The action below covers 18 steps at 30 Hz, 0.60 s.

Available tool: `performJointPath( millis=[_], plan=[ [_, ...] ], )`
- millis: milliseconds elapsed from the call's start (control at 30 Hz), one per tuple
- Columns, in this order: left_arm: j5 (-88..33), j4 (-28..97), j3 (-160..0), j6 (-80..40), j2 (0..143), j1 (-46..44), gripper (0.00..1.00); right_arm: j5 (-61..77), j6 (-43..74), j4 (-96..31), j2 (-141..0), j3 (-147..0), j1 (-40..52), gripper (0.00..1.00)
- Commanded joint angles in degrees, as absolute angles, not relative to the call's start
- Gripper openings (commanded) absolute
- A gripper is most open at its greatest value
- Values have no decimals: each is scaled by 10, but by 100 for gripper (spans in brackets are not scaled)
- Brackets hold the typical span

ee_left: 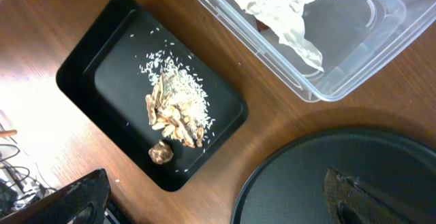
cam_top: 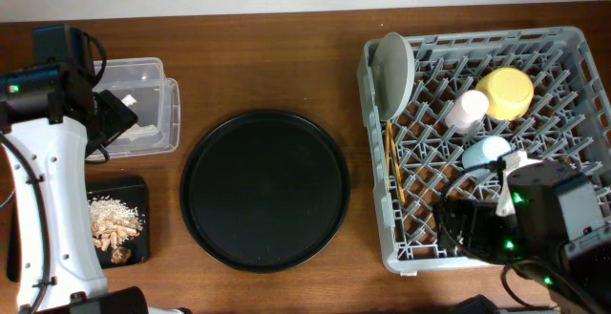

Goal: Sort waste into correct bins and load items into the dishwasher rack

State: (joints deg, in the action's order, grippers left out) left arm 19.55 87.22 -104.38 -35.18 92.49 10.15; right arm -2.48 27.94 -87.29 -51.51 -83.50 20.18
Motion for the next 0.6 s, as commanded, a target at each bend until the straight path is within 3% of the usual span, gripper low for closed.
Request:
performJointPath(
  millis=[0, 233, 367, 567],
  plan=[
    [202, 873, -1048, -352, 922, 103, 100, -14, 214, -776, -430, -730, 163, 98],
    [202, 873, -1048, -351, 922, 103, 100, 65, 88, -463, -182, -405, 105, 98],
    [202, 873, -1048, -351, 922, 103, 100, 72, 86, -331, -48, -246, 77, 98],
    [202, 873, -1048, -352, 922, 103, 100, 68, 86, -160, -3, -115, 60, 98]
  ],
)
